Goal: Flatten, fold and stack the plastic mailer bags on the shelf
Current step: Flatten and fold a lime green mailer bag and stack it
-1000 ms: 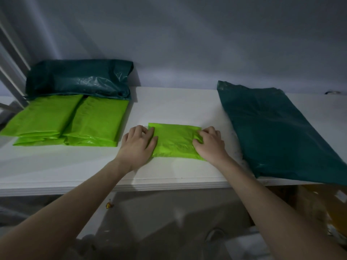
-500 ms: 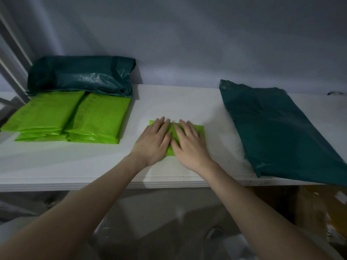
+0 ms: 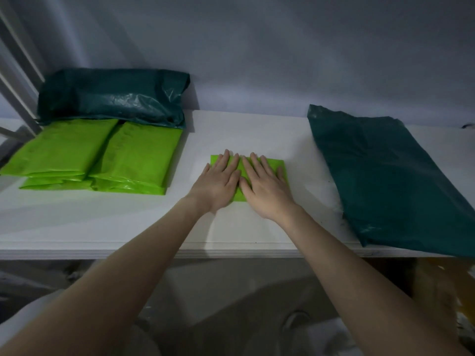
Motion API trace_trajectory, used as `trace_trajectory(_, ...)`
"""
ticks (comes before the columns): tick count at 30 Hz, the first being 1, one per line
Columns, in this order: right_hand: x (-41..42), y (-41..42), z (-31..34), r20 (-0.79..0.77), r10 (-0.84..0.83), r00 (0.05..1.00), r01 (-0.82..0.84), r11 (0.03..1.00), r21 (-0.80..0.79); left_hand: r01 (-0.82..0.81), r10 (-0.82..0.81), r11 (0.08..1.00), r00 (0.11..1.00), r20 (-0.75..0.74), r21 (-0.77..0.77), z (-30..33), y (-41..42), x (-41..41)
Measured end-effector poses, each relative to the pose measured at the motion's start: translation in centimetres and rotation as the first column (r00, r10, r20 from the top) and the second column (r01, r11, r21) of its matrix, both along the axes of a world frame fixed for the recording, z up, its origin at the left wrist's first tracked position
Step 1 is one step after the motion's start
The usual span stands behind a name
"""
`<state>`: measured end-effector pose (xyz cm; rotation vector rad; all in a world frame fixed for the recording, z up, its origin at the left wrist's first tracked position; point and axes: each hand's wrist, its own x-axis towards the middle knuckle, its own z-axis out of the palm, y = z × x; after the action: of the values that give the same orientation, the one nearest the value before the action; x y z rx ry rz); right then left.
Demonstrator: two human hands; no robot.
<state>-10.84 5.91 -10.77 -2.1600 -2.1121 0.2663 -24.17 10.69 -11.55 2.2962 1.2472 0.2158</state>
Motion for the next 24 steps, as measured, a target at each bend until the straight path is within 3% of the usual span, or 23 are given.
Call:
trace_trajectory(4, 0.1, 0.4, 0.5, -0.022, -0.001, 1.0, 0.0, 0.999, -0.035, -0.033, 0.06, 0.992, 0.973, 0.225, -0.122, 0.5, 0.0, -0.5)
trace_trajectory(10, -0.5, -1.0, 1.6, -0.008, 0.025, 1.0, -0.023, 0.992, 0.124, -0.109, 0.098, 0.994, 0.932, 0.349, 0.012, 0.8, -0.4, -2.9)
trace_trajectory(17, -3.8, -4.2, 2.0, 0.112, 0.11, 0.988, -0.138, 0.949, 0.285, 0.092, -0.125, 0.92, 0.99, 0.062, 0.381, 1.6, -3.1, -6.2)
trace_trajectory(24, -5.3, -5.6, 1.1, 0.146, 0.087, 0.985, -0.116, 0.972, 0.206, 0.175, -0.103, 0.918, 0.972, -0.211, 0.356, -0.5, -5.5, -5.8)
